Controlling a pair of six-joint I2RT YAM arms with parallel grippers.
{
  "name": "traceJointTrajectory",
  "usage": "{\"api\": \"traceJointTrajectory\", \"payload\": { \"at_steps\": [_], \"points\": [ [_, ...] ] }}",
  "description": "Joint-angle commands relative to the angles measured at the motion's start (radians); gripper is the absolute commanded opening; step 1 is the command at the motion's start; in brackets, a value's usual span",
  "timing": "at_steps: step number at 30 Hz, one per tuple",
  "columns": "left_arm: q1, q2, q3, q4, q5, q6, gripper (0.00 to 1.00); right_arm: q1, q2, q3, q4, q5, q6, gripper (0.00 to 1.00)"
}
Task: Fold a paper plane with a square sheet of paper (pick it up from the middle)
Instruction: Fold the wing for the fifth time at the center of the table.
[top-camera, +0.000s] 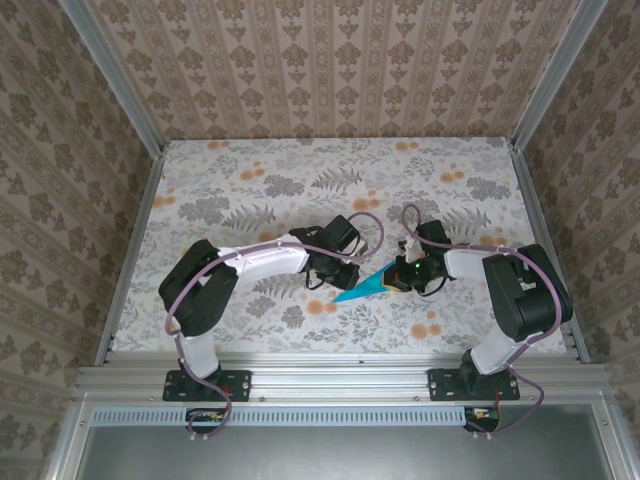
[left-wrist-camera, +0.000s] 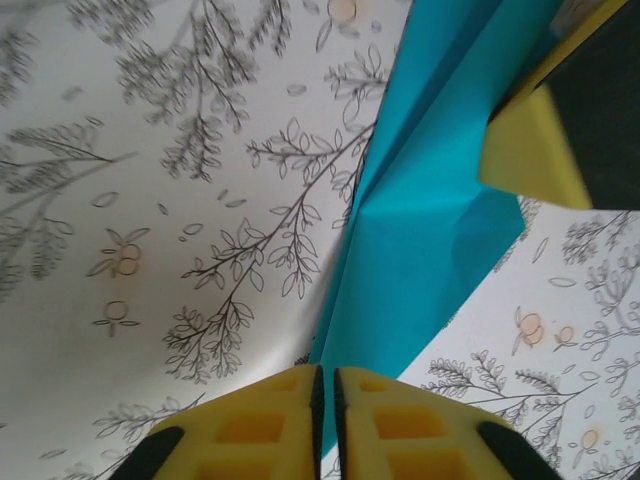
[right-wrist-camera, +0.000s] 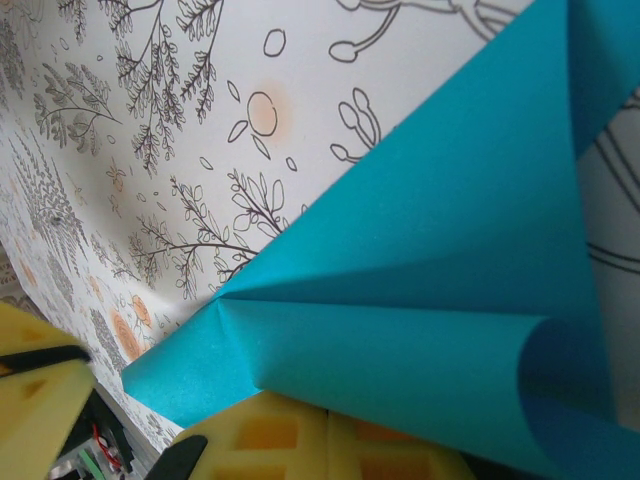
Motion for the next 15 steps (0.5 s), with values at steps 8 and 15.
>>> {"api": "traceJointTrajectory", "payload": {
  "at_steps": [8, 15],
  "points": [
    [0.004, 0.059, 0.039, 0.012, 0.091, 0.001, 0.11, 0.002, 0.003, -0.035, 0.002, 0.027, 0.004, 0.04],
    [0.002, 0.063, 0.028, 0.025, 0.107, -0.002, 0.10, 0.002, 0.002, -0.040, 0.015, 0.023, 0.010, 0.09]
  ]
}}
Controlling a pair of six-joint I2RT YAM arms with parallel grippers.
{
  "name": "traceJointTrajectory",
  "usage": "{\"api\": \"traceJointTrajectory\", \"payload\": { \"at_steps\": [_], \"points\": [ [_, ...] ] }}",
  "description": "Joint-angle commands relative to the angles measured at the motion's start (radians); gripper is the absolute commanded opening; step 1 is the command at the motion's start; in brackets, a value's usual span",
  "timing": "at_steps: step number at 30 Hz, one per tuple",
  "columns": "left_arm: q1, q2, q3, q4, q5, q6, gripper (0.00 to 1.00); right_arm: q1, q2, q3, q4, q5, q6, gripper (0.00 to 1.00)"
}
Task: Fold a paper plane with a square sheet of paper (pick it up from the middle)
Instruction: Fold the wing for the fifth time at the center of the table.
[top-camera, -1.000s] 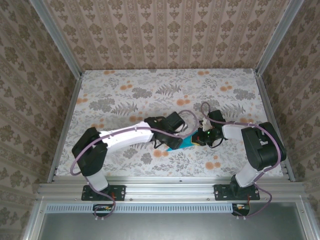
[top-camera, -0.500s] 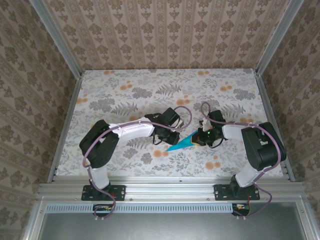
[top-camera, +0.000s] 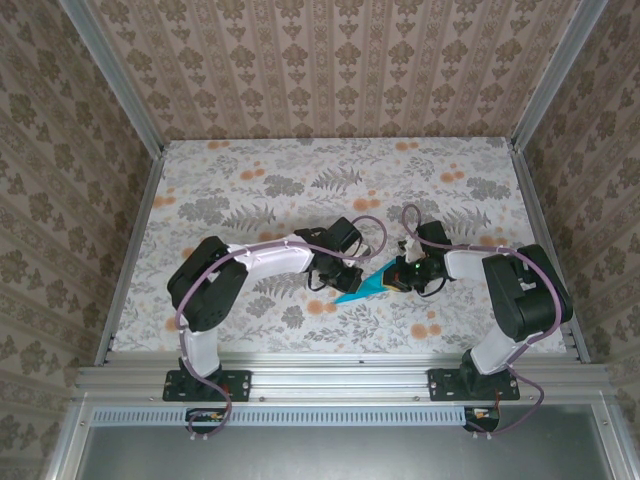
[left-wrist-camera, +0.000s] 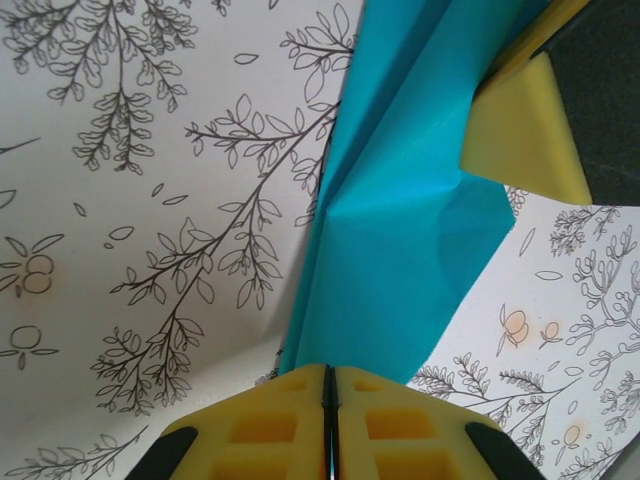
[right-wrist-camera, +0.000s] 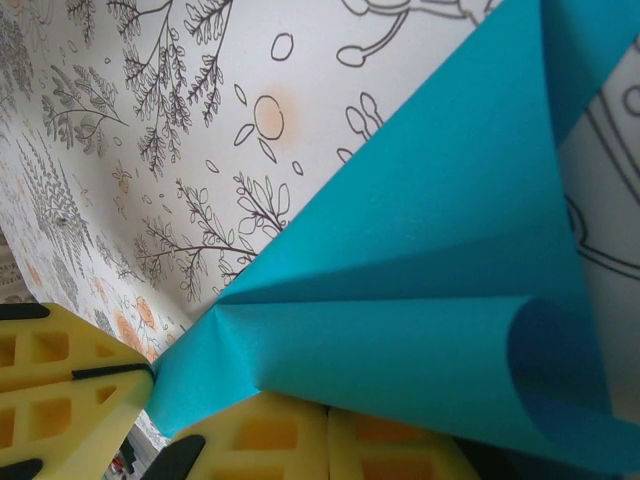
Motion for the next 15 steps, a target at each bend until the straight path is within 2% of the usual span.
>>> {"api": "traceJointTrajectory", "payload": {
  "at_steps": [1, 15],
  "points": [
    [0.002, 0.025, 0.012, 0.012, 0.032, 0.000, 0.10, 0.002, -0.002, -0.030, -0.010, 0.030, 0.005, 0.10],
    [-0.005, 0.051, -0.008, 0.053, 0.073, -0.018, 0.10, -0.001, -0.011, -0.043, 0.050, -0.010, 0.043, 0.19]
  ]
}}
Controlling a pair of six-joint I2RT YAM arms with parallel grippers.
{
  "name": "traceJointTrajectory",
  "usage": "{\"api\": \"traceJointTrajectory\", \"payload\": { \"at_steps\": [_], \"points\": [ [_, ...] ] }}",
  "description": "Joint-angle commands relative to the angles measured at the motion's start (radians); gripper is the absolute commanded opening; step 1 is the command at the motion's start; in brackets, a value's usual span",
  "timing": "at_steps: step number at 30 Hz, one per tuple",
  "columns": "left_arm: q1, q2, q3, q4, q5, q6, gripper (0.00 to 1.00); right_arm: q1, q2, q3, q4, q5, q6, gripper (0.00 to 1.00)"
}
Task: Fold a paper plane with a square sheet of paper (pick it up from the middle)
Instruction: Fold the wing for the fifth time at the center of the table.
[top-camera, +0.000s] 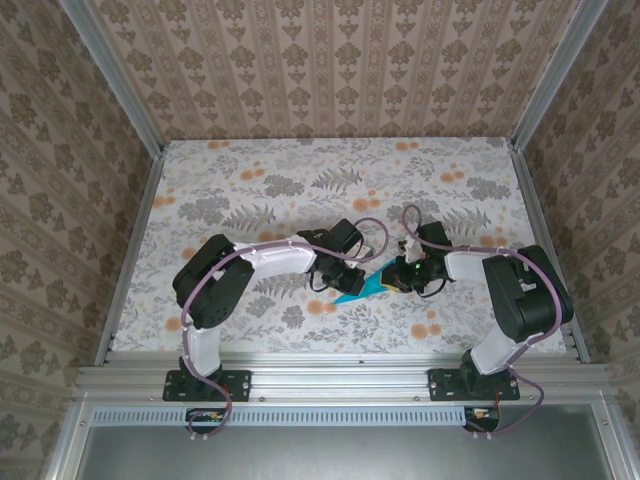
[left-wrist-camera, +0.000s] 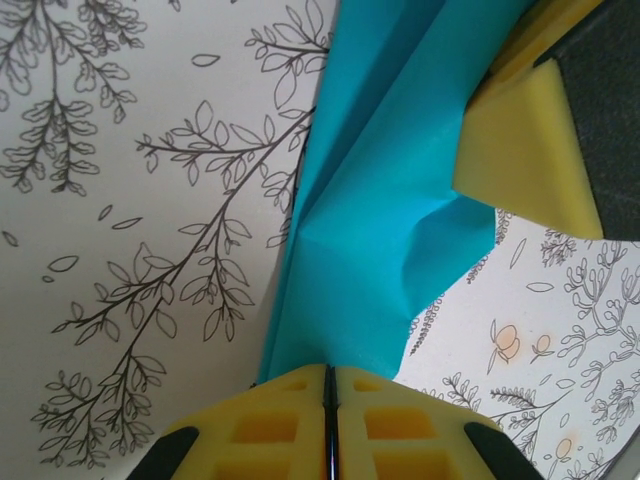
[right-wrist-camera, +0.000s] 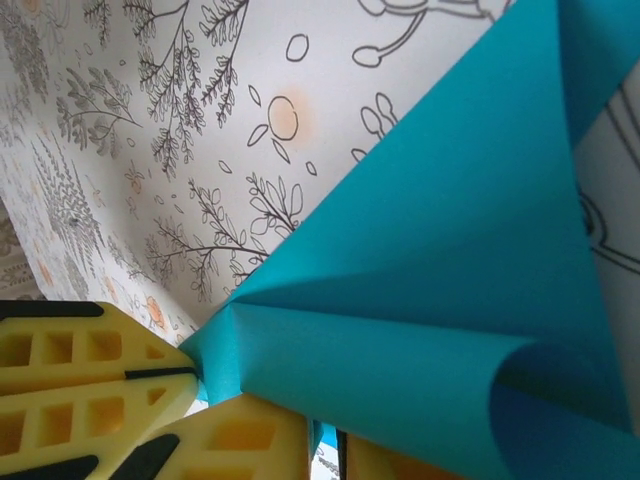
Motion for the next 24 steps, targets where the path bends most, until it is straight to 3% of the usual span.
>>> {"api": "traceJointTrajectory", "payload": {
  "at_steps": [1, 24],
  "points": [
    [-0.004, 0.020, -0.007, 0.015, 0.032, -0.015, 0.10, -0.001, -0.006, -0.032, 0.024, -0.001, 0.031, 0.19],
    [-0.004, 0.064, -0.024, 0.050, 0.053, -0.022, 0.09, -0.034, -0.058, -0.073, 0.123, -0.092, 0.087, 0.23]
  ]
}}
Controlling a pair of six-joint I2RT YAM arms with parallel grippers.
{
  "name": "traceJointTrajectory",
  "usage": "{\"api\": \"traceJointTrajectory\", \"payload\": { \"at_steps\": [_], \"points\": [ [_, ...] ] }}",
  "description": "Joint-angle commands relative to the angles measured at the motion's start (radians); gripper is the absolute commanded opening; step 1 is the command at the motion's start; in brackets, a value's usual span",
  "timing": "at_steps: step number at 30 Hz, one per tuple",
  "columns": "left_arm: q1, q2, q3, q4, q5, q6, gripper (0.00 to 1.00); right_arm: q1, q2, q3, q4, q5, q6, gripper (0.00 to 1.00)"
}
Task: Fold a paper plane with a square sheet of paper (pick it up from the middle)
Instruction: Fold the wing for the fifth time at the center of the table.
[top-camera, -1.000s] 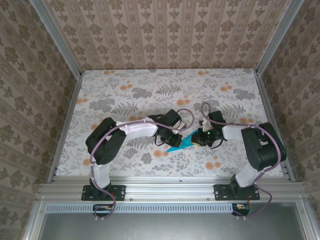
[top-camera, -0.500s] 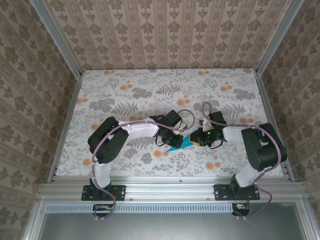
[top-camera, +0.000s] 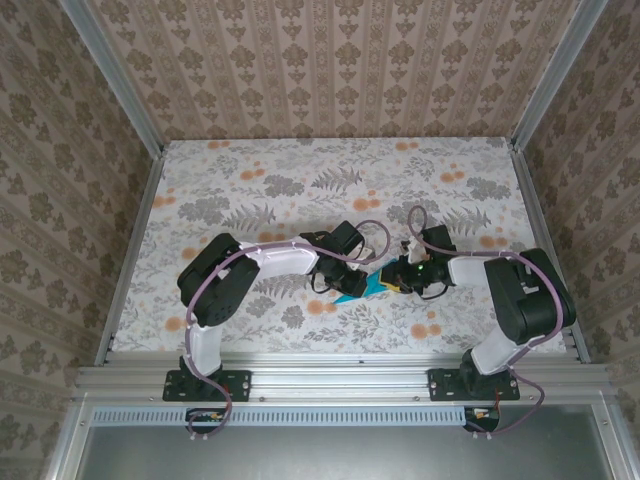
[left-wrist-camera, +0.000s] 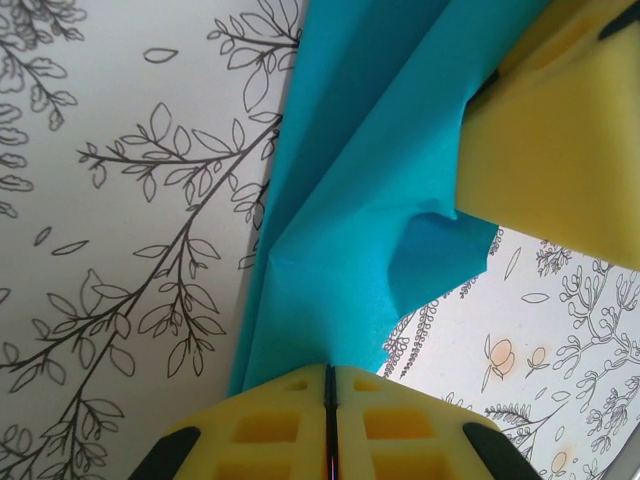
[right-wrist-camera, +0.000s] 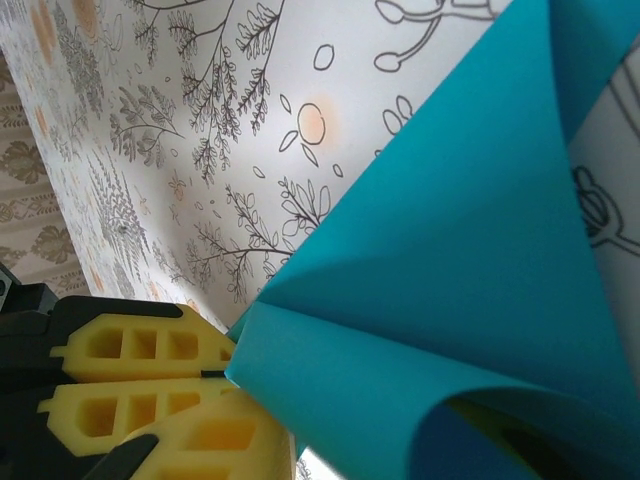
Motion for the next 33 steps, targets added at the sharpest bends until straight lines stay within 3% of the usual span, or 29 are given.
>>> {"api": "traceJointTrajectory", "payload": {
  "at_steps": [1, 14, 26, 33],
  "points": [
    [-0.002, 0.036, -0.019, 0.007, 0.013, -0.014, 0.09, -0.007, -0.040, -0.010, -0.001, -0.029, 0.011, 0.24],
    [-0.002, 0.039, -0.022, 0.008, 0.014, -0.011, 0.09, -0.013, -0.063, -0.006, -0.041, -0.035, -0.008, 0.35],
    [-0.004, 0.040, -0.022, 0.008, 0.012, -0.006, 0.09, 0.020, -0.044, 0.024, -0.138, 0.022, -0.063, 0.34],
    [-0.007, 0.046, -0.022, 0.015, 0.013, -0.002, 0.09, 0.057, -0.022, 0.033, -0.106, 0.013, -0.043, 0.31]
  ]
}}
